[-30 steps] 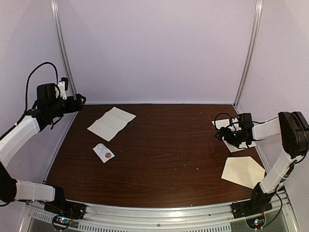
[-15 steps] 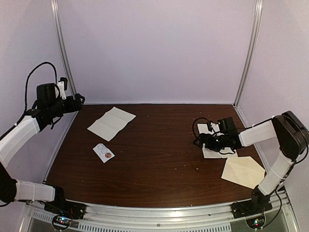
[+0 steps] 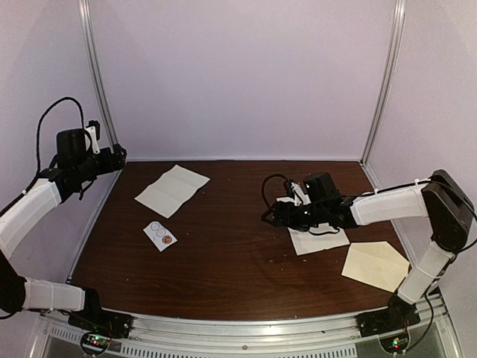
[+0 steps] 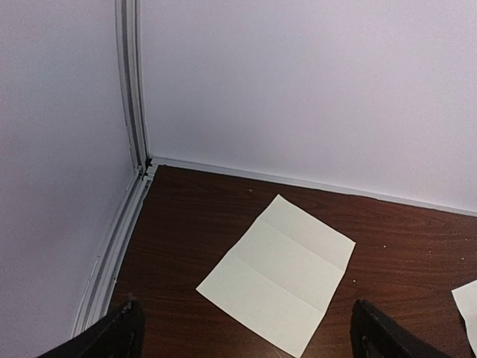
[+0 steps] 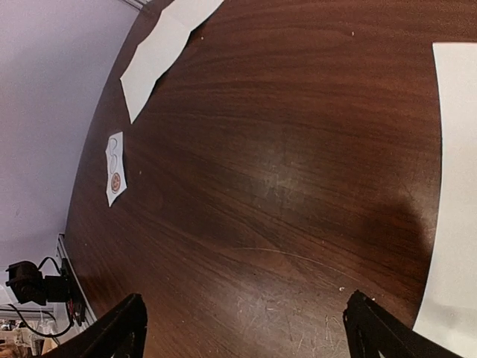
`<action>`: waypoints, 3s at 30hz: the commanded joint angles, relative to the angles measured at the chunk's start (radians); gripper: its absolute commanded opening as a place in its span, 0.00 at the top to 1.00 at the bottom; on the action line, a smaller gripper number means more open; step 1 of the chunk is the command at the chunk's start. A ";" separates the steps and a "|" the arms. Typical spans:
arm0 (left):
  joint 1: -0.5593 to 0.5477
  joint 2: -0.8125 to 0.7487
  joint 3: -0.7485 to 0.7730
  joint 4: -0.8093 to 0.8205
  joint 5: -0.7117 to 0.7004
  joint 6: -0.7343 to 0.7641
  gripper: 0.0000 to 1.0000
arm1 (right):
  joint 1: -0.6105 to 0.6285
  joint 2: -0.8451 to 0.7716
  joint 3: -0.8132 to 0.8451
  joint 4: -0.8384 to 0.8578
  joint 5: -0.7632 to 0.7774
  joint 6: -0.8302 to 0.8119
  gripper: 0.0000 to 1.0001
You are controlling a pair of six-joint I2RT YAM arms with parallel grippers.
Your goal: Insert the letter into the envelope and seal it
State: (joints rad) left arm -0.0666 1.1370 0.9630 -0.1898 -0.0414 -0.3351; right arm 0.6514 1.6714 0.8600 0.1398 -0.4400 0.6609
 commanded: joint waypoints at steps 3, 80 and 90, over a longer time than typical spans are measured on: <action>0.002 0.006 0.022 0.020 0.057 0.015 0.02 | -0.042 -0.218 0.084 -0.188 0.156 -0.092 0.05; -0.713 0.548 -0.035 0.588 0.312 -0.361 0.22 | -0.516 0.128 -0.008 0.022 -0.321 -0.173 0.32; -0.729 0.773 0.044 0.655 0.387 -0.401 0.53 | -0.504 0.169 -0.025 0.081 -0.327 -0.128 0.42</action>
State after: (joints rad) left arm -0.7876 1.8568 0.9680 0.3981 0.3042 -0.7193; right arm 0.1394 1.8240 0.8318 0.1699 -0.7624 0.5083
